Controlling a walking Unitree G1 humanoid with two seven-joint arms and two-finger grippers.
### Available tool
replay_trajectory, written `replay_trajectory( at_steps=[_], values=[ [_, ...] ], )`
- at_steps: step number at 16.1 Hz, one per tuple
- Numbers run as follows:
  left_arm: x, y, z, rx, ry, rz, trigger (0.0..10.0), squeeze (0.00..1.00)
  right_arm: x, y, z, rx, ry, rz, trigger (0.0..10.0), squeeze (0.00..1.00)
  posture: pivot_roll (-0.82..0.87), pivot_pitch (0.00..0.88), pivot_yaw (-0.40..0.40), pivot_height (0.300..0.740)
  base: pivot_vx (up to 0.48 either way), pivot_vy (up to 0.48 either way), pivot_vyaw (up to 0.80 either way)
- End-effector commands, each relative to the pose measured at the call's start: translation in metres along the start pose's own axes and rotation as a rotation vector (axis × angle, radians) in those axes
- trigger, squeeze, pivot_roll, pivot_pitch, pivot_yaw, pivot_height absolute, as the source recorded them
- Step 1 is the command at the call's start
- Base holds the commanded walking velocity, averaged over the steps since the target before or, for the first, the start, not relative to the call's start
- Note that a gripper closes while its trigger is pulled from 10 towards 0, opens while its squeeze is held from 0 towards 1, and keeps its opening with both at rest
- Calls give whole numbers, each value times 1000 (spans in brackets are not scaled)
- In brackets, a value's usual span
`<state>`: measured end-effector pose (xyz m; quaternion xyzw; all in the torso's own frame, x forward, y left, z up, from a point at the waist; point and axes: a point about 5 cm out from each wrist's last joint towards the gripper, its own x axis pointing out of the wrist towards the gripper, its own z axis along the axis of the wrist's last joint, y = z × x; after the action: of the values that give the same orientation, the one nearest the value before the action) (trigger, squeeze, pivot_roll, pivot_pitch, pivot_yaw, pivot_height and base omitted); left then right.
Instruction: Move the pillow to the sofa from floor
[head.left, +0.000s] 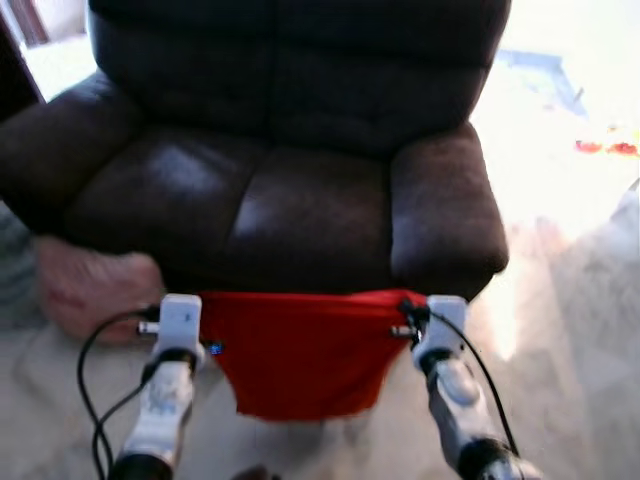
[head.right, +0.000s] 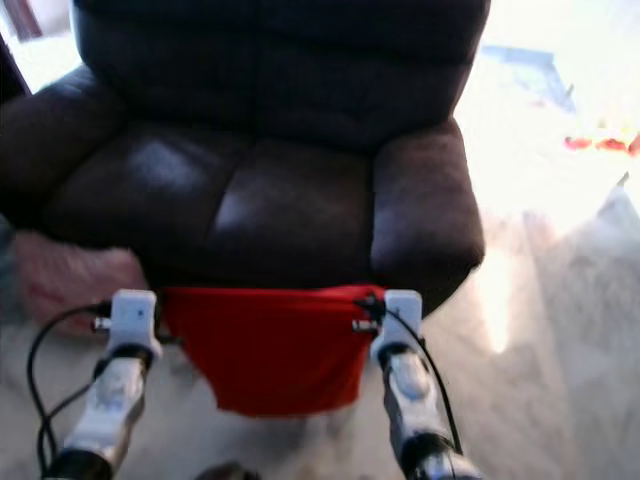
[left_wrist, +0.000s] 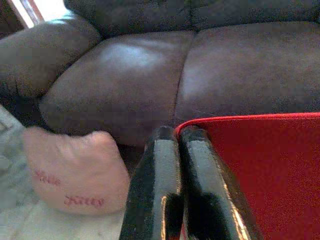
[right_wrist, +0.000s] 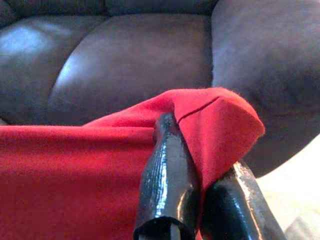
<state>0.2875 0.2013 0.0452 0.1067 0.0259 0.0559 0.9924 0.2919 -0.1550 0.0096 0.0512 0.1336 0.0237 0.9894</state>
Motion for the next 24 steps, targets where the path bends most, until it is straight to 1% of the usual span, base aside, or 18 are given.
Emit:
replay_trajectory(
  at_steps=[1,3,7,10,11,13,15,20,24],
  values=[
    [6,12,11,-16,-49,73,10000,0,-1,-25,9,16,-37,-103,10000,0,81,52,-40,740,0,0,-781],
    [7,14,15,-21,-62,76,10000,0,-1,-25,9,17,-42,-105,10000,0,85,50,-37,740,0,0,-778],
    [12,13,20,-33,-74,67,10000,0,-1,-25,10,20,-53,-111,10000,0,86,50,-35,740,0,0,0],
    [15,6,22,-56,-63,22,10000,0,-1,-24,11,21,-57,-109,10000,0,85,50,-31,740,0,0,0],
    [15,5,21,-72,-58,26,10000,0,-1,-24,10,23,-59,-109,10000,0,84,50,-31,740,0,0,0],
    [14,5,21,-92,-50,32,10000,0,-1,-23,10,22,-59,-109,10000,0,84,50,-31,740,287,0,0],
    [14,5,21,-84,-52,25,10000,0,-1,-24,10,22,-59,-108,10000,0,85,51,-31,740,292,0,0],
    [13,8,18,-108,-36,39,10000,0,-1,-23,11,22,-60,-103,10000,0,83,49,-33,740,272,0,0],
    [14,10,21,-112,-49,51,10000,0,-1,-24,11,17,-59,-102,10000,0,82,48,-36,740,273,0,0]
  ],
)
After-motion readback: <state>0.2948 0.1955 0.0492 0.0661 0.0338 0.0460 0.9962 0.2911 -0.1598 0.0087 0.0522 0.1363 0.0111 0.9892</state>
